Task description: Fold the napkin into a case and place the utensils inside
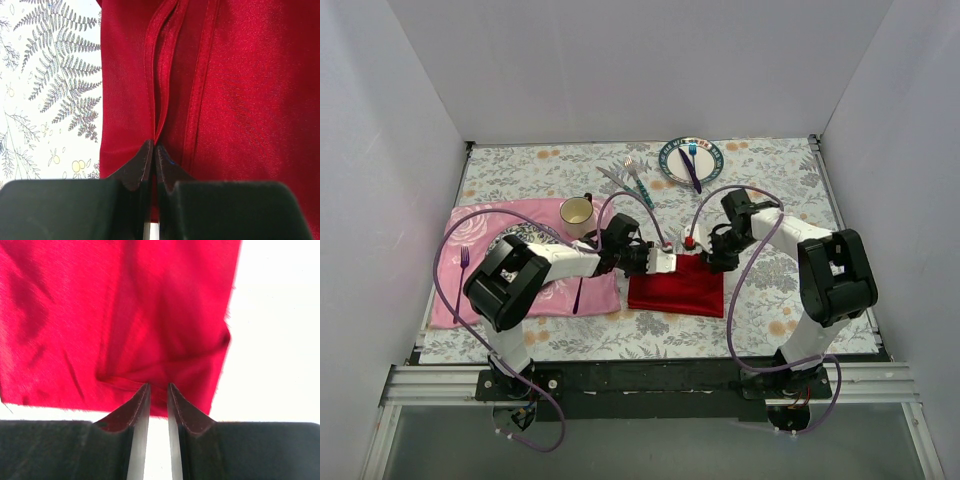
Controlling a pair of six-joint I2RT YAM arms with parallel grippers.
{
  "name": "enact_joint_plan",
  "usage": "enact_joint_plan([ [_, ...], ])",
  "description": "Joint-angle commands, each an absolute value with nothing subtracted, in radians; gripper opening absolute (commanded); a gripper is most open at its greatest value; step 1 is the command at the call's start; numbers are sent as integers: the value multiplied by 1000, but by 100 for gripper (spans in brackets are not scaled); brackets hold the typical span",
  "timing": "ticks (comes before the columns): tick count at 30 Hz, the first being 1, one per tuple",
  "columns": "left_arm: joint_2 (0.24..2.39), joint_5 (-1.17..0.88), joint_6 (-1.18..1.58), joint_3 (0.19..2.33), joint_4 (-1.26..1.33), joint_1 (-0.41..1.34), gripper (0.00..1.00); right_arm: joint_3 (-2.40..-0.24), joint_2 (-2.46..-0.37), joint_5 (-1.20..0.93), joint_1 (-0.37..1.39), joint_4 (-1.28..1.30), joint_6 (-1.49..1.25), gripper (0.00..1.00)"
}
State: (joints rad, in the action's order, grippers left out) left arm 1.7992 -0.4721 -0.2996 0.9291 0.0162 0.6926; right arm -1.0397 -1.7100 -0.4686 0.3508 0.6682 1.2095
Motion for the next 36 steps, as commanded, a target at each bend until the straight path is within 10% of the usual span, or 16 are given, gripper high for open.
enact_joint_plan([
  [1, 1821, -428, -240, 957, -113, 699, 0, -1149, -1718, -463, 289, 785, 1237, 29],
  [16, 1787, -382, -106, 939, -137, 750, 0, -1163, -1698, -548, 245, 818, 226, 37],
  [36, 1766, -367, -120, 911, -133, 755, 0, -1166, -1827, -658, 158, 724, 90, 39],
])
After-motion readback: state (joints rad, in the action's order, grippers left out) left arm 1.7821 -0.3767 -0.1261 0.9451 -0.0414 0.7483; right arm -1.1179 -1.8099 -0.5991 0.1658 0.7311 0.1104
